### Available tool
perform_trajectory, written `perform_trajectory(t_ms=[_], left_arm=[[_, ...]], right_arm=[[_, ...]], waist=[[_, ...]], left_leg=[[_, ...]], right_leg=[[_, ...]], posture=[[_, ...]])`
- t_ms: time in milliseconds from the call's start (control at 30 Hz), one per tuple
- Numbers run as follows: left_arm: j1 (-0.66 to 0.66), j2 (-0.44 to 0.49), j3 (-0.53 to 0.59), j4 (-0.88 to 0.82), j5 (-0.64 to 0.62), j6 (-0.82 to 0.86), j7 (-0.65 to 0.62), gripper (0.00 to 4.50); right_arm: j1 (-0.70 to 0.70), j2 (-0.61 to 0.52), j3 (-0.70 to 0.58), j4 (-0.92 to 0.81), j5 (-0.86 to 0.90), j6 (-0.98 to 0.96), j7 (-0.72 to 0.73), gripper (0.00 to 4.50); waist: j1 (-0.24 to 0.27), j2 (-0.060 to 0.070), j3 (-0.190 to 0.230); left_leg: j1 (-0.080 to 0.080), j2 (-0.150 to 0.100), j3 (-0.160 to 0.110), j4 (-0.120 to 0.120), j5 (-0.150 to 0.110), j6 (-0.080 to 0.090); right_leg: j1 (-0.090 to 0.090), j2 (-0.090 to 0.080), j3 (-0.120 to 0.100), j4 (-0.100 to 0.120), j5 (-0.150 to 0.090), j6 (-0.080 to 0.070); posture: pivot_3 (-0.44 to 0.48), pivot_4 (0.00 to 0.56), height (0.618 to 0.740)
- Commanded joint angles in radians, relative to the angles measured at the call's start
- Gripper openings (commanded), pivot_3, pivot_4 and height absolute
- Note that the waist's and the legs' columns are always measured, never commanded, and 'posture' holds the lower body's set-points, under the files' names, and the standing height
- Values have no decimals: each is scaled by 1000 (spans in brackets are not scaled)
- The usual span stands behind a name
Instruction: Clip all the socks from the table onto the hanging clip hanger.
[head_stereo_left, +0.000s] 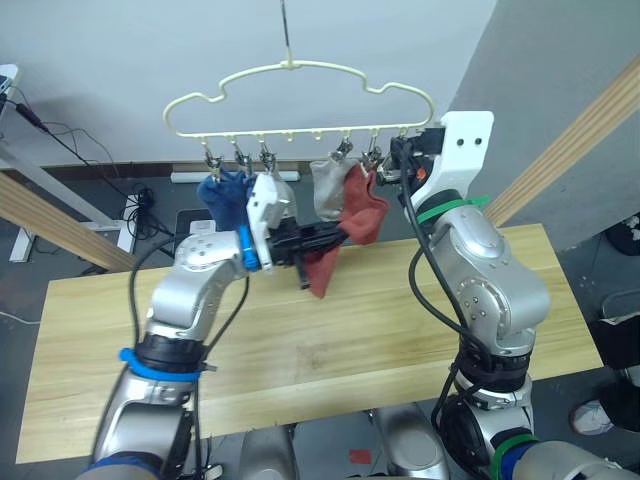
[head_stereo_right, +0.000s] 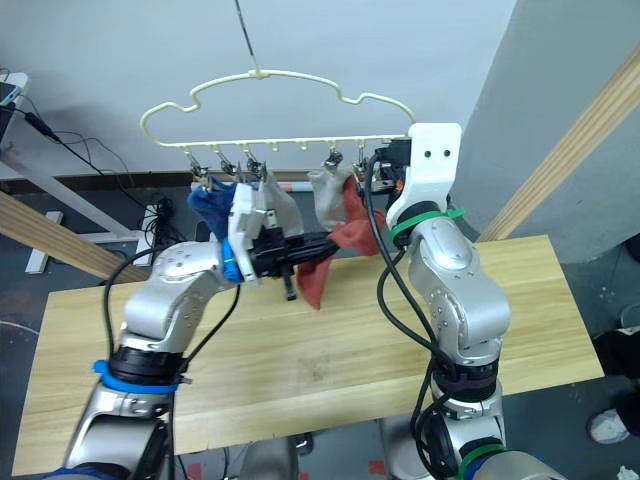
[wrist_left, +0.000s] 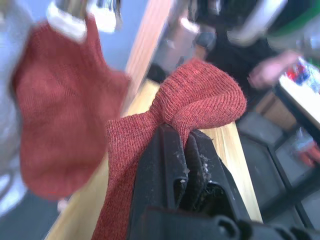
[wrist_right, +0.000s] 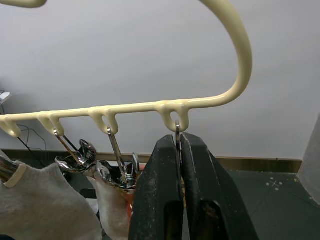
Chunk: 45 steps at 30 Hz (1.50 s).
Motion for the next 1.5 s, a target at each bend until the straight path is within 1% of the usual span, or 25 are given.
perform_trajectory(t_ms=[33, 100, 200, 333, 533, 667, 1067, 1400, 1500], left_arm=[[-25, -78, -18, 7, 78, -62, 144, 46], [-26, -108, -28, 26, 109, -97, 179, 46], [-19, -143, -31, 39, 120, -104, 214, 46], [-11, -195, -26, 84, 162, -140, 301, 46], [1, -223, -25, 96, 171, -140, 346, 46], [-16, -245, -18, 116, 170, -136, 378, 46], [-39, -288, -9, 118, 146, -134, 393, 46], [-53, -292, 1, 129, 145, -133, 396, 46], [-55, -294, 0, 131, 145, -133, 396, 0]], right_arm=[[-11, 4, -4, -46, 13, -3, -3, 0], [-13, 6, -4, -46, 13, -1, -3, 0], [-15, 7, -4, -48, 14, 2, -6, 0], [-20, 8, -5, -48, 14, 3, -8, 0], [-20, 12, -6, -50, 16, 7, -8, 0], [-20, 14, -6, -49, 16, 8, -9, 0], [-12, 25, -2, -50, 18, 15, -13, 0], [-8, 37, -8, -54, 19, 18, -22, 0], [-4, 44, -13, -62, 24, 22, -27, 787]], waist=[[-1, 0, 0], [-4, 0, 0], [-6, 0, 0], [-6, 0, 0], [-6, 0, 0], [-8, 0, 0], [-12, 0, 0], [-13, 0, 0], [-13, 0, 0]], left_leg=[[0, 0, 0, 0, 0, 0], [0, 0, 0, 1, 0, 0], [0, 0, 0, 1, 0, 0], [0, 0, 0, 1, 0, 0], [0, 0, 0, 2, 0, 0], [0, -1, 0, 2, 0, 0], [-1, -1, 0, 2, 0, 0], [-1, -1, 0, 2, 0, 0], [-1, -1, 0, 2, 0, 0]], right_leg=[[0, 0, 1, 0, 0, 0], [0, 0, 1, 0, 0, 0], [0, 0, 0, 0, 0, 0], [0, 0, 0, 1, 0, 0], [0, 0, 0, 0, 0, 0], [0, 0, 0, 1, 0, 0], [1, 0, 0, 0, 0, 0], [1, 0, 0, 0, 0, 0], [1, 0, 0, 0, 0, 0]], posture=[[-339, 349, 730], [-339, 349, 730], [-345, 348, 730], [-348, 346, 730], [-351, 346, 730], [-351, 346, 730], [-351, 342, 730], [-351, 338, 730], [-352, 337, 730]])
